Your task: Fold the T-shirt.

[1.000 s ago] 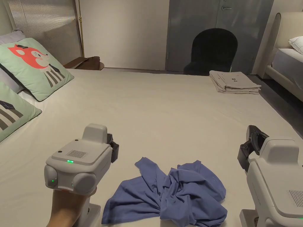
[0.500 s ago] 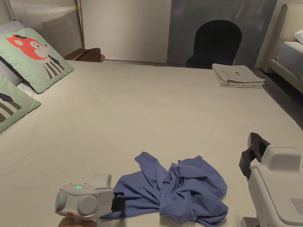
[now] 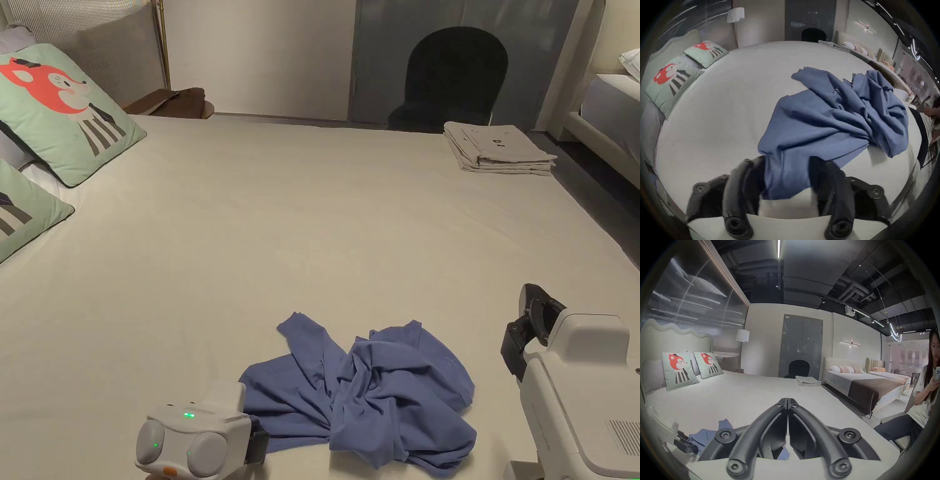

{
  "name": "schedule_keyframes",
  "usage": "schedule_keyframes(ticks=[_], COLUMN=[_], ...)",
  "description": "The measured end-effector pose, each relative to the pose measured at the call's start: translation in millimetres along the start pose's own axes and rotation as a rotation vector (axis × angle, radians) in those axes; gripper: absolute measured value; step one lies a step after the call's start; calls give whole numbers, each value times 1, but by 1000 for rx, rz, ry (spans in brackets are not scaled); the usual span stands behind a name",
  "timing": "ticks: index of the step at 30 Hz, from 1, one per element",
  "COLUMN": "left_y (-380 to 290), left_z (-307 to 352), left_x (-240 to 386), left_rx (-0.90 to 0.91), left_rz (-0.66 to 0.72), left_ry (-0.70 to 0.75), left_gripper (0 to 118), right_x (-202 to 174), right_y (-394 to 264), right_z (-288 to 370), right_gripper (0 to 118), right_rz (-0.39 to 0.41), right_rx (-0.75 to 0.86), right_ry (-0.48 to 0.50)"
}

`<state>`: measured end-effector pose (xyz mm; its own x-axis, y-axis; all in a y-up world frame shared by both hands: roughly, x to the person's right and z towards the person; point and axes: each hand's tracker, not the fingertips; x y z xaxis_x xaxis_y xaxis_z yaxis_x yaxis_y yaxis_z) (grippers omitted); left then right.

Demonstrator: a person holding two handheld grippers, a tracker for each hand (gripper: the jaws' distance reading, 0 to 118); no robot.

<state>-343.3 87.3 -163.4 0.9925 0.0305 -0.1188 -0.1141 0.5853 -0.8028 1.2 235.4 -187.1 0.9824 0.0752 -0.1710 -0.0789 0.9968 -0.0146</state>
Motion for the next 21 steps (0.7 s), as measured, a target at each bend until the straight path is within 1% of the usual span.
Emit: schedule_keyframes(ticks=[1,2,3,5,7,8,9,10,11,12,14,15,18,21], left_y=[1,3,4,6,9,10,11,14,15,16,19,20,23,24], left_z=[3,6,9,15,22,26,29,31,33,35,36,36,35,35], left_x=[2,3,4,6,5,4,2,0,-1,-3,-6,-6,-6,-6], left_rx=[3,6,16,33,68,77,89,93,97,107,113,116,124,127], left_rz=[2,0,17,18,-4,0,5,9,14,21,38,40,49,51], left_ry=[-6,-28,-73,-30,-36,-46,-63,-75,-84,-103,-116,-123,-141,-146], left_gripper=[28,6,5,5,5,5,5,5,5,5,4,4,4,4], right_x=[1,1,2,5,9,10,11,13,14,16,19,20,20,12], right_y=[-1,-3,-4,-8,-16,-20,-25,-31,-38,-45,-63,-72,-96,-114], right_z=[-1,-2,-4,-10,-22,-32,-44,-57,-73,-87,-120,-133,-165,-189], right_gripper=[0,0,0,0,0,1,5,17,43,66,103,108,108,107], right_rz=[0,-1,-3,-14,-28,-22,-6,4,6,-2,-42,-74,-113,-61], right_rx=[-5,-11,-21,-57,-132,-182,-245,-309,-385,-450,-584,-633,-722,-807], right_ry=[-1,-3,-6,-10,-19,-24,-25,-23,-11,11,53,68,102,102])
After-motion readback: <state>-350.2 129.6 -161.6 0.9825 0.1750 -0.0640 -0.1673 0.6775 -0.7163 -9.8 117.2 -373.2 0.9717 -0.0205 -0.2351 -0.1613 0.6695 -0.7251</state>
